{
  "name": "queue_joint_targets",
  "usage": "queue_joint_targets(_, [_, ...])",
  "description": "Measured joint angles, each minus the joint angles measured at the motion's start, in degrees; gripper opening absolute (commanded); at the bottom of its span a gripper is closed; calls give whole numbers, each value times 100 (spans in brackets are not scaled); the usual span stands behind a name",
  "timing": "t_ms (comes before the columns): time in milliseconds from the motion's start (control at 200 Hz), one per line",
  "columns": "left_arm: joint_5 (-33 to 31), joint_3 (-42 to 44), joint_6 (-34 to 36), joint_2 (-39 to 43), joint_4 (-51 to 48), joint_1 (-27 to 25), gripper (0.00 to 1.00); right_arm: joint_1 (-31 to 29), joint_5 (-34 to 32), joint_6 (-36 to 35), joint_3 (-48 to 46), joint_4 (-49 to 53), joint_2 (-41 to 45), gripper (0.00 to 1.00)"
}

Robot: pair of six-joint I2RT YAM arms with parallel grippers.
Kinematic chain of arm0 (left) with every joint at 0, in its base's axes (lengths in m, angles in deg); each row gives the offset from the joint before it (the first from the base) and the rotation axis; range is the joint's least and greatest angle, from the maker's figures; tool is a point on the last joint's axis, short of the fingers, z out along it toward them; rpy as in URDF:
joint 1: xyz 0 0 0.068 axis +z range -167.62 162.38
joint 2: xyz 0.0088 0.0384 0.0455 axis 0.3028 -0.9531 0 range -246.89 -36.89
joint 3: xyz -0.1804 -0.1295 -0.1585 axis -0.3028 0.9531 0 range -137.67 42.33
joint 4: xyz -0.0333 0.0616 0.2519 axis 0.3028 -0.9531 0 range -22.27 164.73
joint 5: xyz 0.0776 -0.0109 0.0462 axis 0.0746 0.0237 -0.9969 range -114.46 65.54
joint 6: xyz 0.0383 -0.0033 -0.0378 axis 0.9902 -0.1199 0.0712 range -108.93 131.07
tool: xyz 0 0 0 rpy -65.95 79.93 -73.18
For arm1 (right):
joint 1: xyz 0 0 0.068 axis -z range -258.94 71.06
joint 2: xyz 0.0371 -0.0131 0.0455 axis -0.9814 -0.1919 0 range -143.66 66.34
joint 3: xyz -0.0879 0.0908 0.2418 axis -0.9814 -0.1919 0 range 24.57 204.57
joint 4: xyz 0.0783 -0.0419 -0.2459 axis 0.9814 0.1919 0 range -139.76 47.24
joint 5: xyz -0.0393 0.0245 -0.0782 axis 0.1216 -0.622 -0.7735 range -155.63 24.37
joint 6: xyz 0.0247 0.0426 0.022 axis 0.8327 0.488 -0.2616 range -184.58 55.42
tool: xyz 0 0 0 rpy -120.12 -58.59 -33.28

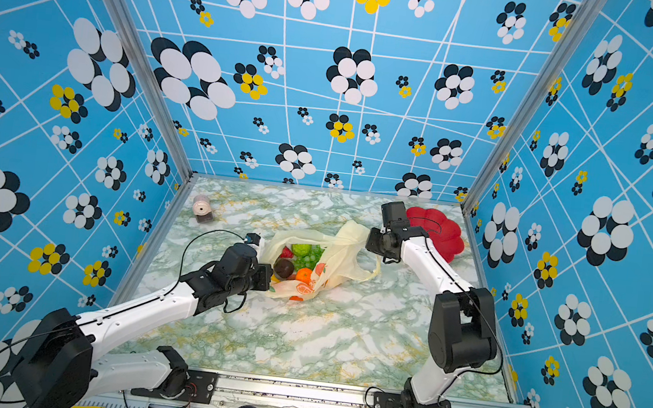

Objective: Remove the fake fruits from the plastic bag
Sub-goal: 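Spread the bag open with both grippers, exposing the fruits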

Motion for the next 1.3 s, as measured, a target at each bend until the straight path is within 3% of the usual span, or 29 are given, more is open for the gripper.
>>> queue_joint_targets(125, [-116,-227,39,-122,81,-162,0,-59,-33,-26,-4,151,647,85])
queue_joint_targets(250, [-262,-358,81,-310,107,-332,0,-195,-256,-72,-83,374,1377,94])
queue_joint_targets(415, [-442,-376,103,-413,105,-577,0,-684,-914,-66,-214,828,2059,93])
queue_joint_targets(610, [-590,-380,140,-413,125,-730,0,-1773,-1488,243,-328,1005,2210,91])
queue_joint_targets(735, [-651,-380,140,-411,184,-739,0,-2216,-1349,575,-514,702,1676,90])
queue_joint_targets(975, [-761,-380,138,-387,205,-739,0,-2295,-1088,968,-542,114,227,91])
queue_joint_targets(1075, [-761,-380,138,-358,210,-739,0,-2282,-1054,1005,-302,44,-227,86])
queue_joint_targets(1135, [-756,-380,138,-358,214,-719,0,-2245,-1029,990,-98,20,-450,78])
queue_joint_targets(1300, [-557,-389,140,-363,225,-385,0,-1921,-1003,831,691,9,-960,32])
